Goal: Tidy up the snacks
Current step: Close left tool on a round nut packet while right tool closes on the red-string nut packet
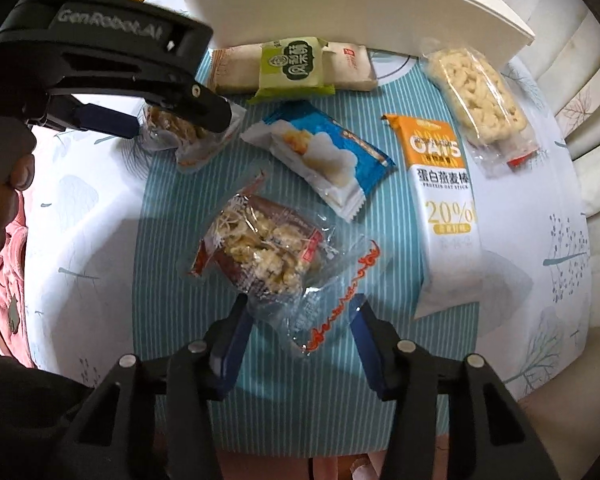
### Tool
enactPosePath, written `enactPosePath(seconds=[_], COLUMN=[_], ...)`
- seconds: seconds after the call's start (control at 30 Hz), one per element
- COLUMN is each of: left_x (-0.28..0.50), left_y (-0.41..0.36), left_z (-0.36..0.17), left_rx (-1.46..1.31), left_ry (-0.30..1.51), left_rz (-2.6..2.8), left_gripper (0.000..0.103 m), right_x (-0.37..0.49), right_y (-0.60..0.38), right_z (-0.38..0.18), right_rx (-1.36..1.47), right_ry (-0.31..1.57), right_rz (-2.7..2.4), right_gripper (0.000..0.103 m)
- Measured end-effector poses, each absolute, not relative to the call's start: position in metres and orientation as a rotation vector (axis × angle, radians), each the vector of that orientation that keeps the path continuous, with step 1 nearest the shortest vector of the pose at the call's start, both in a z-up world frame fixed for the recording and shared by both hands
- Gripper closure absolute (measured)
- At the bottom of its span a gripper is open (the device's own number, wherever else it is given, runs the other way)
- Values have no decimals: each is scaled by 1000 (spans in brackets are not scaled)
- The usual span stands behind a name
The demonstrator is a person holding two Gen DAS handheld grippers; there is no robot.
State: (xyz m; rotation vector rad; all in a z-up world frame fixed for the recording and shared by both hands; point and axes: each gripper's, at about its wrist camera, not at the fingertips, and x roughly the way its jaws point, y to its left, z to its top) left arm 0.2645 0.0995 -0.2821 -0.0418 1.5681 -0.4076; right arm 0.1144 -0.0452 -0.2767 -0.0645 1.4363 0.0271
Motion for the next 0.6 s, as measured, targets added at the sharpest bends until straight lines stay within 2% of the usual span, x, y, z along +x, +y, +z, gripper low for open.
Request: enactPosePath(seconds=[0.07, 0.23, 0.6], left_x=[266, 262, 237], left_y=[102, 93, 119], left_z=[-280, -278, -278], left_rx=[-19, 58, -7], left_ry=[1553, 1531, 1567], left_rz=[-400, -357, -313], left_gripper=[34, 52, 53], right_x=[115, 124, 119], right_y=[-42, -35, -31], right_z=[-275, -263, -251], right_rx=[-69, -72, -76], right_ry=[1435, 1419, 1391], right_rz=[19, 6, 38], right_gripper=[60, 61, 70])
